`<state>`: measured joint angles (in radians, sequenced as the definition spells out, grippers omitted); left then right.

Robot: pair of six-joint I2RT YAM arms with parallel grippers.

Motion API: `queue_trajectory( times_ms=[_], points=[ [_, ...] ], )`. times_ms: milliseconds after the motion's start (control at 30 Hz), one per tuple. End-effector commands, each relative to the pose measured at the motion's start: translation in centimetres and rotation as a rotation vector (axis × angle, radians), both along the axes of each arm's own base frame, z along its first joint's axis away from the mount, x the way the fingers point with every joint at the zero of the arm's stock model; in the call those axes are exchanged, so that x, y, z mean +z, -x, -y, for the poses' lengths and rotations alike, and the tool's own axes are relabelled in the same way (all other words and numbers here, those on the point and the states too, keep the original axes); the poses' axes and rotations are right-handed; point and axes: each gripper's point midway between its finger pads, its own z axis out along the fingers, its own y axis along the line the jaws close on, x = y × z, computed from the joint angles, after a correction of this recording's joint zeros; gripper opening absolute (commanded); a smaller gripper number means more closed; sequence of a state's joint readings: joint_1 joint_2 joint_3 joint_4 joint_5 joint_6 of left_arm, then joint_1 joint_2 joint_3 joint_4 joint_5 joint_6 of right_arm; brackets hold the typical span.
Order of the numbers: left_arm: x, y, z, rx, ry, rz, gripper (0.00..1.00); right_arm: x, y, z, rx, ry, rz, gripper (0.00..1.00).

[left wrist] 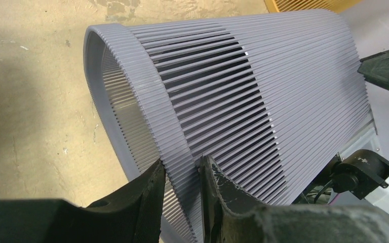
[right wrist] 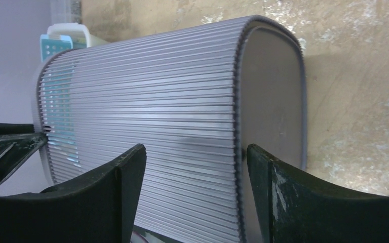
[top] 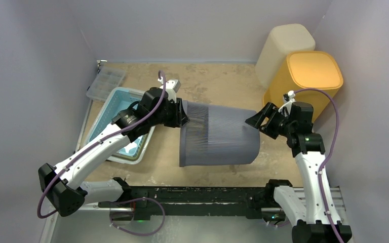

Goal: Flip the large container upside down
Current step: Turn the container upside down at the center of the board.

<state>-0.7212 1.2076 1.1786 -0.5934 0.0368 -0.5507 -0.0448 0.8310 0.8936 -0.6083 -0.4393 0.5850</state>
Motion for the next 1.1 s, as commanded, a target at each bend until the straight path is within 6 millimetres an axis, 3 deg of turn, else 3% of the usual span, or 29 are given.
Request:
queue_trajectory(
  times_ms=[0,167,433,1067],
  points=[
    [-3.1,1.1,-0.2,-0.012,-0.047,-0.073,0.24,1.3,-0.2,-1.6,0.079,-0.076,0.059,0.72],
    [-3.7,1.0,0.1,-0.012,-0.029,-0.078,0.23,4.0,0.2,-2.8,0.136,-0.134,0.139,0.67],
    [-4.3,1.4,1.1,-0.011,0.049,-0.097,0.22,9.0,0.8,-3.6,0.188,-0.175,0.264,0.67],
    [-5.2,0.9,0.5,0.06,0.072,-0.081,0.2,13.9,2.1,-4.2,0.226,-0.201,0.377,0.73]
  ],
)
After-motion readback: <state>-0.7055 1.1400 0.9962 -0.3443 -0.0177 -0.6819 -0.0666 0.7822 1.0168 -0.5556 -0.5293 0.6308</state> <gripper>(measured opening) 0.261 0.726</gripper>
